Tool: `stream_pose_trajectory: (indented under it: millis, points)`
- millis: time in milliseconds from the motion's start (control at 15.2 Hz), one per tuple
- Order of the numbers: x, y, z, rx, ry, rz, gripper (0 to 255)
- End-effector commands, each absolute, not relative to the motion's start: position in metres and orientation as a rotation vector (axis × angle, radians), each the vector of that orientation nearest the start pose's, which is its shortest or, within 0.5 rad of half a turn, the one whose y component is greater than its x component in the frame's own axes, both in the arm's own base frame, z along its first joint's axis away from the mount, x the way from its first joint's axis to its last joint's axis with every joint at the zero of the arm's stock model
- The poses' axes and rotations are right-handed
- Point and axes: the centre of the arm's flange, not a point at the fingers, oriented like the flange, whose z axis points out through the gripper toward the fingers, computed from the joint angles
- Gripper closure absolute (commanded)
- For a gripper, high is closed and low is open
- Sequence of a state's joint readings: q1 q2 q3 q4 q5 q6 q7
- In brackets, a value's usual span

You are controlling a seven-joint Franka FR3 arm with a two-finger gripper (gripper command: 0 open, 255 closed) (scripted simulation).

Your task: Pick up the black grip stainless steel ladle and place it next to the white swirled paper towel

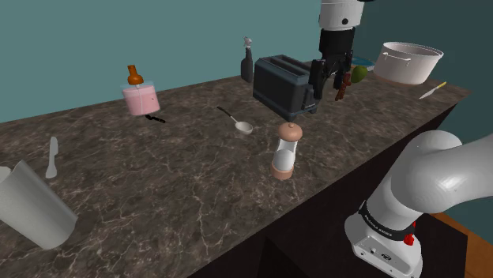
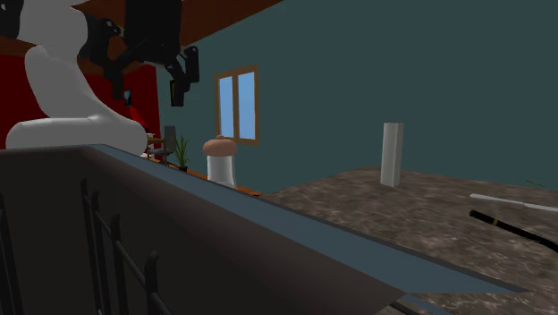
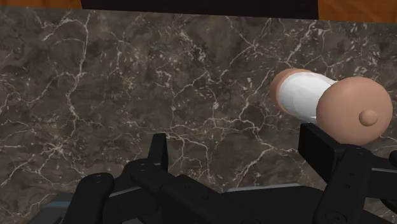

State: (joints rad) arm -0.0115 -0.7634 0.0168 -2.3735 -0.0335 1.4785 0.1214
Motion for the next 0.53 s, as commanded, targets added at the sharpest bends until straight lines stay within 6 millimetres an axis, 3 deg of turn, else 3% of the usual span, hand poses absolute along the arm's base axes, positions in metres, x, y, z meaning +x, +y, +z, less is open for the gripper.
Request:
stream_pose_trajectory:
  millis: [0, 462]
  points:
    - [0.301, -0.001, 0.568, -3.182, 0.195, 0.205, 0]
    - [0.374, 0.004, 0.52, -3.143, 0.227, 0.161, 0]
